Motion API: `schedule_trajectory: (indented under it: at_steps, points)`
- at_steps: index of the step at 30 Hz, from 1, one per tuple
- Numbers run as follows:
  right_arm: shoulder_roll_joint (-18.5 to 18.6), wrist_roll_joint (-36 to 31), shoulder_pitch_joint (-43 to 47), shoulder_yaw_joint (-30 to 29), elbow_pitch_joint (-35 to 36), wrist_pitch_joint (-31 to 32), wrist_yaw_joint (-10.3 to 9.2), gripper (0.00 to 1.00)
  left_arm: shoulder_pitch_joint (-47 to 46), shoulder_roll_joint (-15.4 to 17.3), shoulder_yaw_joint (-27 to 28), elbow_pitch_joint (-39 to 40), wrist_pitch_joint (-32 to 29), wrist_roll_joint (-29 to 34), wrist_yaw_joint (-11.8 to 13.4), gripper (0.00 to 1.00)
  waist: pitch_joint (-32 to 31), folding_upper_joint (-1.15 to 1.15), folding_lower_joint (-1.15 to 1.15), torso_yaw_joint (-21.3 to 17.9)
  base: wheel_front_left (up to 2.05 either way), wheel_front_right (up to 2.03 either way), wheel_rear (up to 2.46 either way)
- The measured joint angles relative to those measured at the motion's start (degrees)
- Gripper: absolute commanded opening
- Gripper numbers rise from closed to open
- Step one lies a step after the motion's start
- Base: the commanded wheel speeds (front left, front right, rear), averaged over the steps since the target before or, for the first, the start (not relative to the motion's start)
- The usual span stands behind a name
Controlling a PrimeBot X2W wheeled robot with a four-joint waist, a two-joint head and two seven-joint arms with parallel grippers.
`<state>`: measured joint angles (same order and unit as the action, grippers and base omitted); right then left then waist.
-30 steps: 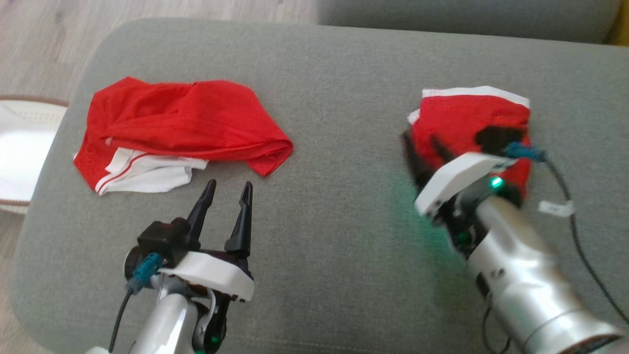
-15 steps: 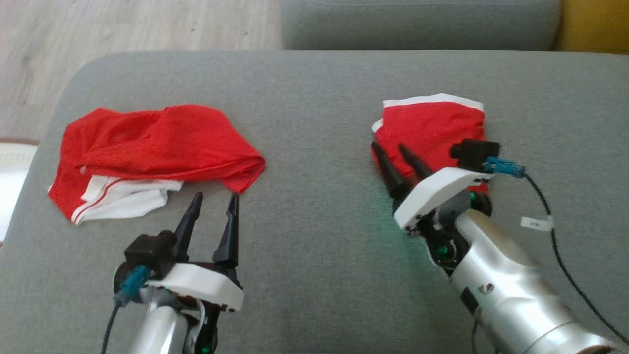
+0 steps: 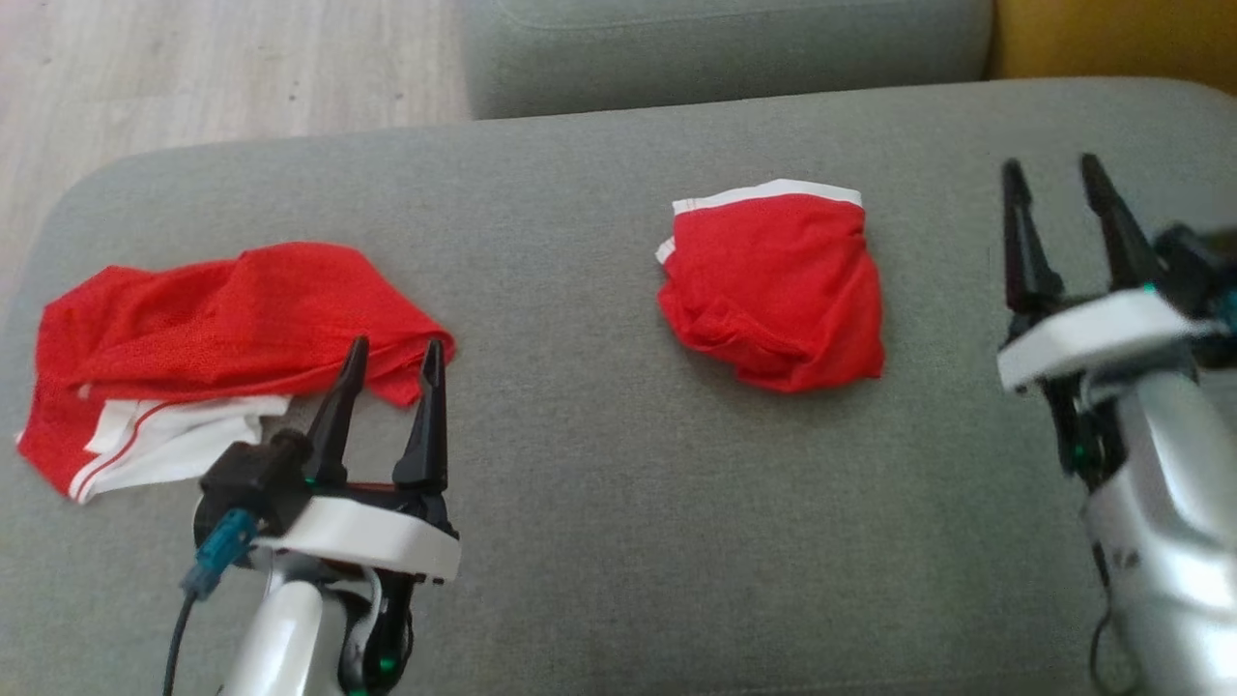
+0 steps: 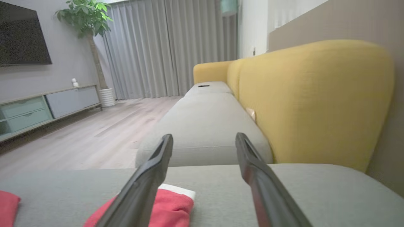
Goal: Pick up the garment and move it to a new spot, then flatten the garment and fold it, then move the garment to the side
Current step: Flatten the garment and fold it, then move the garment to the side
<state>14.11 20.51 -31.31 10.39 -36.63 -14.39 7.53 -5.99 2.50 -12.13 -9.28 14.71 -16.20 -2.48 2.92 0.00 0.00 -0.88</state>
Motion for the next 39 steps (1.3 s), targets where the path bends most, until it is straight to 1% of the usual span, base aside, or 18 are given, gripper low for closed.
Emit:
schedule_trajectory:
  at_steps: [2, 4, 6, 9, 13, 23, 28, 30, 33, 36, 37, 39]
  points:
    - [-2.6, -5.95, 4.8, -6.06, 5.36, -0.01, 0.0, 1.0, -0.07, 0.0, 0.14, 0.41, 0.0, 0.01, -0.09, 1.0, 0.34, 0.0, 0.0, -0.57, 0.0, 0.0, 0.0]
    - [-6.5, -11.2, 10.27, -11.33, 10.61, 0.0, 0.0, 1.0, -0.13, -0.01, 0.34, 0.83, 0.0, 0.01, -0.11, 1.0, 0.64, 0.0, 0.0, -1.14, 0.0, 0.0, 0.0]
    - [-9.93, -15.71, 14.98, -14.48, 15.39, -0.01, 0.0, 1.0, -0.13, 0.0, 0.76, 1.32, 0.0, 0.01, -0.13, 1.0, 0.91, 0.0, 0.0, -1.7, 0.0, 0.0, 0.0]
    - [-11.33, -19.29, 19.76, -15.96, 19.61, 0.0, 0.0, 1.0, -0.1, 0.0, 0.94, 1.54, 0.0, 0.01, -0.65, 1.0, 1.24, 0.0, 0.0, -2.18, 0.0, 0.0, 0.0]
    - [-11.34, -16.06, 22.53, -14.33, 22.06, 0.0, 0.0, 1.0, 0.29, 0.0, 1.22, 1.6, 0.0, 0.01, -0.93, 1.0, 1.24, 0.0, 0.0, -2.36, 0.0, 0.0, 0.0]
    - [-11.51, -15.28, 23.43, -14.25, 23.27, 0.0, 0.0, 1.0, 2.29, 0.0, 1.12, 2.16, 0.0, 0.59, -1.11, 1.0, 1.45, 0.0, 0.0, -2.02, 0.0, 0.0, 0.0]
    - [-11.51, -15.96, 23.32, -14.48, 22.72, 0.0, 0.0, 1.0, 1.93, 0.02, 0.53, 2.98, 0.0, 0.59, -1.15, 1.0, 2.99, 0.0, 0.0, -1.47, 0.0, 0.0, 0.0]
    - [-11.51, -16.13, 22.69, -14.63, 21.16, -0.01, 0.0, 1.0, 1.13, 0.0, -0.16, 3.23, 0.0, 0.69, -1.62, 1.0, 4.12, 0.0, 0.0, -1.1, 0.0, 0.0, 0.0]
    - [-11.51, -16.36, 19.69, -14.92, 18.28, 0.53, 0.0, 1.0, -0.94, 0.0, -0.53, 3.3, 0.0, 0.99, -1.65, 1.0, 6.07, 0.0, 0.0, -0.29, 0.0, 0.0, 0.0]
    - [-11.48, -16.11, 14.64, -15.24, 14.66, 3.43, 0.0, 1.0, -2.59, 0.0, -1.19, 3.34, 0.0, 0.91, -1.67, 1.0, 8.17, 0.0, 0.01, 0.7, 0.0, 0.0, 0.0]
    - [-11.48, -16.11, 14.64, -15.24, 14.66, 3.43, 0.0, 1.0, -2.59, 0.0, -1.19, 3.34, 0.0, 0.91, -1.67, 1.0, 8.17, 0.0, 0.01, 0.7, 0.0, 0.0, 0.0]
    - [-11.47, -14.91, 11.1, -15.6, 11.65, 5.42, 0.0, 1.0, -3.26, 0.01, -2.2, 3.32, 0.0, 0.9, -2.08, 1.0, 9.53, 0.0, 0.01, 1.6, 0.0, 0.0, 0.0]
